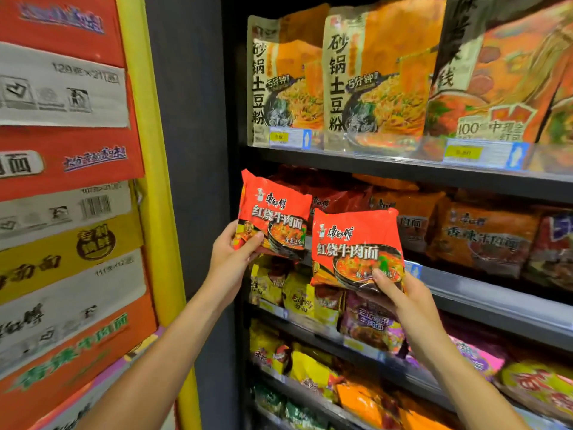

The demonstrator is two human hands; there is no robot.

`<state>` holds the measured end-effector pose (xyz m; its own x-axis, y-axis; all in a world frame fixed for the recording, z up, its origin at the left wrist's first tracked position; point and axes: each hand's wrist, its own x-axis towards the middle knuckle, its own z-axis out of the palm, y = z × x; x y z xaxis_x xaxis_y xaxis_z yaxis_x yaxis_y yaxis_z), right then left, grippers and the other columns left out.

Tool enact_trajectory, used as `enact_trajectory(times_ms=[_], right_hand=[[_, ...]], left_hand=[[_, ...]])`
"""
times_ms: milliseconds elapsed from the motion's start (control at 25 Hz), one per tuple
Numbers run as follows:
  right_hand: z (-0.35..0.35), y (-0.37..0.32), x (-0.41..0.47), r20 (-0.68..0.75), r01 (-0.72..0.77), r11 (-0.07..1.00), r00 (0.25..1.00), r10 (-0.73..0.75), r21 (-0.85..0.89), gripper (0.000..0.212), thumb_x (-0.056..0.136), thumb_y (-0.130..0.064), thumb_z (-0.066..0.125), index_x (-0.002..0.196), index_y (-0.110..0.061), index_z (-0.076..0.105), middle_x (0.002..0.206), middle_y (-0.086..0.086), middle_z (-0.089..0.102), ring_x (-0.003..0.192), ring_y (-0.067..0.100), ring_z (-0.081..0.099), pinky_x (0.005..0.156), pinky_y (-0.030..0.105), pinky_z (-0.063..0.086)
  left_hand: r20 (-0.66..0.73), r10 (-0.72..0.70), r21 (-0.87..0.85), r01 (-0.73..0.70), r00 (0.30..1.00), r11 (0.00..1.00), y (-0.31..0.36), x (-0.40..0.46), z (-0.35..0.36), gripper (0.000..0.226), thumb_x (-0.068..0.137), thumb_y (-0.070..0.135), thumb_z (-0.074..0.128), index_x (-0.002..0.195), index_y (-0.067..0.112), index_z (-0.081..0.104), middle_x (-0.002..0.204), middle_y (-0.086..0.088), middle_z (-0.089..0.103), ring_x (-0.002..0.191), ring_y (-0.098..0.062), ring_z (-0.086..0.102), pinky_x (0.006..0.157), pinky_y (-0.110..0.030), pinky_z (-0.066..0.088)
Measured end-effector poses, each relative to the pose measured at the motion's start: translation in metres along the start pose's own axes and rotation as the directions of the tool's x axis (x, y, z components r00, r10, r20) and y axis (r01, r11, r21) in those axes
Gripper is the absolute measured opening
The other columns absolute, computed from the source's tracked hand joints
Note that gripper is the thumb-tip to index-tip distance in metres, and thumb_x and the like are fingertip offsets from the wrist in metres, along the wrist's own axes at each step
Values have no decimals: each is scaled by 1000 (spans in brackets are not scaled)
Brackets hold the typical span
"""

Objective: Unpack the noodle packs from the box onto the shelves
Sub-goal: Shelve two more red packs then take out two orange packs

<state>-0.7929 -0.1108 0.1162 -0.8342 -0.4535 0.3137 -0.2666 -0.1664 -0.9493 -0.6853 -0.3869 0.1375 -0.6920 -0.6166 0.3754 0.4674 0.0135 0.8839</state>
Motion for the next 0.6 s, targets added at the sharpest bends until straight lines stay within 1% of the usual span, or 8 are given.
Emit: enact_trajectory(times_ms=[80,200,360,480,520,600], right_hand=[[4,-4,11,12,-1,1000,1000,1,29,26,97,-25,58,117,-11,69,113,3,76,106,22,72,99,44,53],[5,-6,22,6,29,999,1000,-29,40,26,99,-22,56,121,-12,67,116,2,75,108,18,71,98,44,53],[3,-4,32,-12,70,997,998,-69,28,27,99,-24,57,121,-14,67,117,1,74,112,19,69,97,44,54],[4,-3,40,-24,83,996,996,-82,39,26,98,-20,57,119,-9,68,114,4,75,110,22,70,94,44,57],[5,-3,42,-24,86,996,996,-86,29,25,99,-20,56,119,-10,68,114,4,75,109,20,70,95,44,56],[6,-4,46,-15,93,996,996,-93,8,24,99,-21,56,119,-12,68,114,1,75,107,18,71,96,43,56]], left_hand=[[-5,48,48,-48,999,998,0,16,-1,27,92,11,67,118,14,62,113,-8,72,109,-25,68,95,-43,53],[14,118,124,-119,993,985,-3,40,2,27,91,18,70,117,20,63,113,-7,72,110,-25,67,99,-51,51],[-20,178,155,-173,984,973,-17,65,16,30,91,15,69,121,17,62,114,-6,71,110,-23,67,100,-52,50],[-65,232,252,-209,971,945,-28,79,21,41,91,13,68,130,20,56,120,-1,67,111,-13,64,102,-43,50],[-59,262,309,-232,963,922,-30,83,22,48,92,9,67,135,21,51,125,1,64,114,-9,62,103,-38,50],[5,303,418,-277,953,865,-32,88,23,68,91,2,64,148,23,33,139,3,52,125,-5,53,104,-21,46]])
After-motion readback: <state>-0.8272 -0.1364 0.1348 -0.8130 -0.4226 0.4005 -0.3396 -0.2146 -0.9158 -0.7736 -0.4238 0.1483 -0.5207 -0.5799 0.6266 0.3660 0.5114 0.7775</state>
